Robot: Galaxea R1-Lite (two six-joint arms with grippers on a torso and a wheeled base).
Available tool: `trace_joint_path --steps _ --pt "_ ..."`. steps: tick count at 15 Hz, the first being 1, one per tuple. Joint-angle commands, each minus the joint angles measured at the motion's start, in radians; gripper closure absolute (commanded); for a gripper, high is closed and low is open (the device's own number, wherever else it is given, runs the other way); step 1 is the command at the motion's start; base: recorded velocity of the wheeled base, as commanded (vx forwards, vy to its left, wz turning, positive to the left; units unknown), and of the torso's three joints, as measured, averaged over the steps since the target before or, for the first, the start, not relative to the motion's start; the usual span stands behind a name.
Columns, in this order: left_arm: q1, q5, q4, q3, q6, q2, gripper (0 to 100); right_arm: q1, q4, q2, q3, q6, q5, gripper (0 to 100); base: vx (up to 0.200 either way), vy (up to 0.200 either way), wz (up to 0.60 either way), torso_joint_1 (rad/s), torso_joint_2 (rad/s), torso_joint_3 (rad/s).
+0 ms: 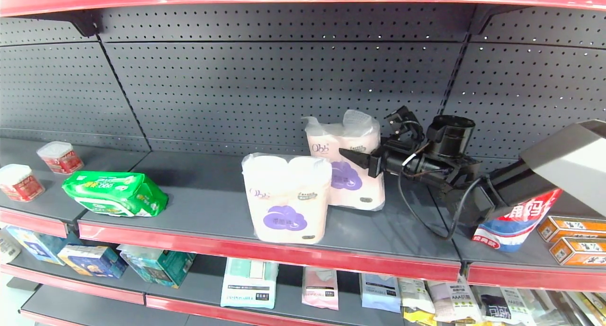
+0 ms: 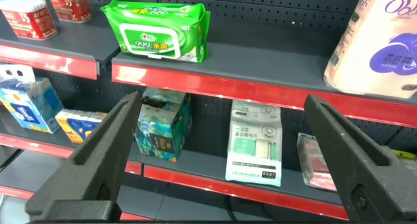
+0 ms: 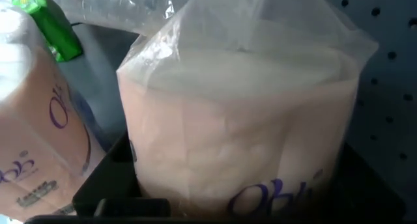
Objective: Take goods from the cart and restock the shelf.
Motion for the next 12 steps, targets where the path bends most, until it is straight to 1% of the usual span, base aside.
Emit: trace_joint_path --steps 1,5,6,8,9,12 --pt "0.0 0.0 0.0 0.0 0.0 -0.001 0 -0.002 -0.017 0.012 0.028 0.0 0.001 100 0.0 0.0 0.0 0.0 0.0 0.0" --pt "0.0 0.0 0.0 0.0 0.0 -0.001 0 -0.002 -0.068 0.039 0.052 -0.001 0.038 100 0.0 0.0 0.0 0.0 0.0 0.0" --pt "0.0 0.0 0.0 0.0 0.0 -0.001 0 -0.014 -0.068 0.034 0.091 -0.028 0.044 100 0.0 0.0 0.0 0.0 0.0 0.0" --pt "0.0 0.0 0.0 0.0 0.0 -0.001 0 -0.041 -0.066 0.014 0.144 -0.089 0.102 100 0.0 0.0 0.0 0.0 0.0 0.0" --pt "0.0 0.0 -0.002 0.0 0.0 -0.001 0 -0.049 -0.066 0.003 0.164 -0.112 0.111 100 0.0 0.0 0.0 0.0 0.0 0.0" --pt "0.0 0.0 0.0 0.0 0.0 -0.001 0 -0.051 -0.068 0.0 0.161 -0.123 0.121 100 0.0 0.0 0.0 0.0 0.0 0.0"
